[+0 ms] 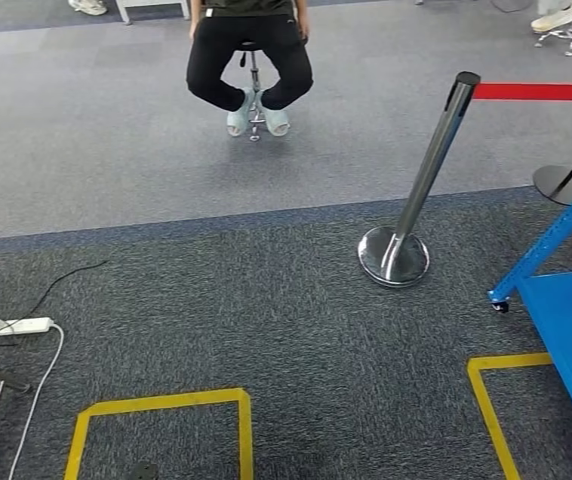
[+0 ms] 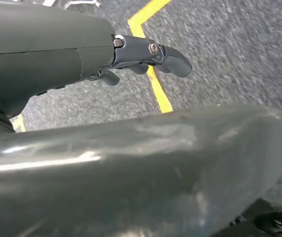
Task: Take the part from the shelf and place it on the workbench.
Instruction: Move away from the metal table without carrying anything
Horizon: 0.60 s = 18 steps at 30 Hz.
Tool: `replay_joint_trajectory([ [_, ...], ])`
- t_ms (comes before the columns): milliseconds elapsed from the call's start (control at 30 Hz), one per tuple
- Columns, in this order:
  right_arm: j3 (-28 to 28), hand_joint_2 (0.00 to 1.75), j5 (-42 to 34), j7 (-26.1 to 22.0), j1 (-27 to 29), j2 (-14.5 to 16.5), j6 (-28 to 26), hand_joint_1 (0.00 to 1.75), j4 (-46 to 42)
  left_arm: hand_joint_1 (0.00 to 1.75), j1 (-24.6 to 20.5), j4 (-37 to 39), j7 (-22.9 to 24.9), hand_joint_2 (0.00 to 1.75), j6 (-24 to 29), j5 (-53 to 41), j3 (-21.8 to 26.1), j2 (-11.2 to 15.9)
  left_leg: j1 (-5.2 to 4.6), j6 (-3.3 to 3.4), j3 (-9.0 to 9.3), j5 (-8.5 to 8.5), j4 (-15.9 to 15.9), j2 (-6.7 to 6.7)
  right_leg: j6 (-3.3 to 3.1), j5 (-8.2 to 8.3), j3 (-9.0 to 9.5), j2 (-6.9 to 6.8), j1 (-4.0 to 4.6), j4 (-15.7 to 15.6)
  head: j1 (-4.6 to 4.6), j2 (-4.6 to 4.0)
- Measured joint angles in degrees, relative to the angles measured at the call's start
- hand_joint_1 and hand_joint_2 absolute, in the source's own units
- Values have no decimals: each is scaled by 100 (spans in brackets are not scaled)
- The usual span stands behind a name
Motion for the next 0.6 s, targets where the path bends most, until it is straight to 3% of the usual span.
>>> replay_joint_trajectory([
  [67, 2, 0, -24, 31, -2, 0, 22, 0, 0, 0, -18, 0, -9, 0, -122, 349, 165, -4, 32, 5, 308, 452, -767, -246, 44, 7, -7, 175, -2, 19, -7, 0],
  [133, 4, 0, -68, 40, -11, 0, 37, 0, 0, 0, -34, 0, -21, 0, -169, 548, 361, -12, 64, 18, 503, 615, -1252, -494, 111, 12, -51, 325, 3, 42, -12, 1],
  [167, 8, 0, -90, 40, -4, 0, 46, 0, 0, 0, -42, 0, -30, 0, -179, 577, 440, -15, 63, 42, 529, 609, -1326, -525, 149, 20, -80, 395, 2, 42, -12, 1],
  [200, 15, 0, -108, 40, 14, 0, 55, 0, 0, 0, -52, 0, -48, 0, -199, 603, 506, -15, 61, 80, 533, 605, -1334, -457, 184, 30, -104, 462, -13, 25, -10, 1],
  [233, 25, 0, -121, 40, 39, 0, 62, 0, 1, 0, -65, 0, -94, 0, -242, 642, 567, -15, 55, 124, 541, 612, -1347, -388, 211, 25, -124, 432, -21, 35, -10, 1],
  [300, 44, 0, -142, 40, 65, -1, 78, 0, 3, 0, -74, 0, -283, 0, -328, 617, 671, -18, 50, 209, 560, 624, -1369, -237, 250, -147, -251, 105, -12, 290, 24, 2],
  [367, 60, 0, -162, 39, 54, -7, 131, 0, 7, 0, -56, 0, -390, 0, -313, 404, 695, -28, 20, 260, 575, 611, -1373, -64, 279, -535, -572, -278, -1, 987, 56, 2],
  [433, 92, 0, -177, 42, 51, -24, 204, 0, 11, 0, -41, 1, -286, 0, -209, 103, 653, -42, 0, 272, 588, 592, -1372, 127, 304, -781, -856, -373, -6, 1604, 57, 2],
  [467, 114, 0, -172, 53, 58, -36, 228, 0, 13, 0, -42, 2, -222, 0, -140, -95, 605, -48, -2, 270, 598, 580, -1372, 213, 312, -752, -860, -387, -6, 1643, 58, 2],
  [533, 165, 0, -138, 93, 64, -63, 259, 0, 16, 0, -43, 2, -148, 0, -10, -626, 395, -51, 0, 243, 642, 545, -1371, 363, 317, -437, -526, -494, -8, 1077, 59, 2],
  [600, 217, 0, -123, 134, 40, -80, 280, 0, 16, 0, -49, 2, -125, 0, 43, -926, 121, -48, -28, 187, 699, 494, -1366, 486, 285, -186, -113, -734, 8, 367, 59, 1],
])
